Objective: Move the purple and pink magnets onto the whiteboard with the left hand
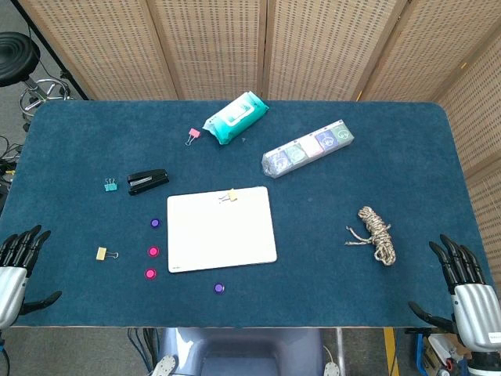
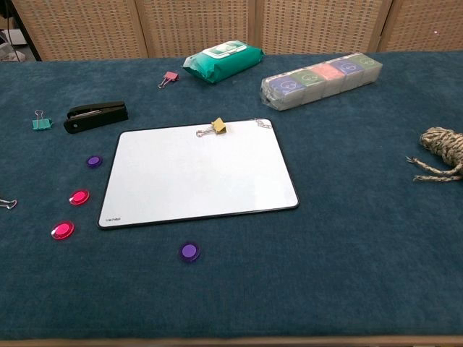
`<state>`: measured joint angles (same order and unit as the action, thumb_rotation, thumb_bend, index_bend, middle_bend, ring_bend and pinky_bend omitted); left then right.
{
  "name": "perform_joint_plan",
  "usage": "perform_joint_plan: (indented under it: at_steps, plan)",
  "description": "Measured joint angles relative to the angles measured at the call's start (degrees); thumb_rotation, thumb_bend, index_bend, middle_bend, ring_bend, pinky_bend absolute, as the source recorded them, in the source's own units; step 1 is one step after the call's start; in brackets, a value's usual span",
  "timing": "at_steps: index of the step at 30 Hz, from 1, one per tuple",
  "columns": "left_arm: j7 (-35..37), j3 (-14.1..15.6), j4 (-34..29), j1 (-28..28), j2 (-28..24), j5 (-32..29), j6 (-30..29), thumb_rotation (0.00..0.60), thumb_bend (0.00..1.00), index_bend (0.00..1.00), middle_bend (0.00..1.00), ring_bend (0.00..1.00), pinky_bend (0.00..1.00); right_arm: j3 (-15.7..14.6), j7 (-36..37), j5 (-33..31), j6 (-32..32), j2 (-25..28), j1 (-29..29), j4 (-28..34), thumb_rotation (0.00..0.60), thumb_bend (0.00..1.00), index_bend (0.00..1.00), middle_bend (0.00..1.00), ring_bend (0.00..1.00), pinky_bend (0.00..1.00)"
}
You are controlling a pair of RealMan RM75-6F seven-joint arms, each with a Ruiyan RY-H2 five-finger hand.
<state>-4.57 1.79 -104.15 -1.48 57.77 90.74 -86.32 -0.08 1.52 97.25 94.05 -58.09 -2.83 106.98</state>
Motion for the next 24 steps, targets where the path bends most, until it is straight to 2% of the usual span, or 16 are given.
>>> perform_joint_plan:
  at_steps: [13,19,24]
  plan:
    - [-0.56,0.35,0.57,-0.30,0.58,0.69,0.62,0.600,0.00,0.00,0.00,0.00,0.00,-0.05,0.48,0.08,0.37,0.22,-0.19,0.10,0.600,0.00,0.05,0.00,0.00,0.00]
    - [-0.26,0.97,2.19,-2.24,1.58,4.61,2.63,0.600,0.01,0.08,0.00,0.00,0.00,0.09,1.00,-0.28,0.39,0.42,-0.18,0.54,0.600,0.00,0.06,0.00,0.00,0.00]
    - [1.91,1.62,3.28,-6.48,2.27,10.62,6.31,0.600,0.12,0.18,0.00,0.00,0.00,0.17,0.74,-0.58,0.03,0.36,-0.06,0.39,0.600,0.00,0.06,0.00,0.00,0.00]
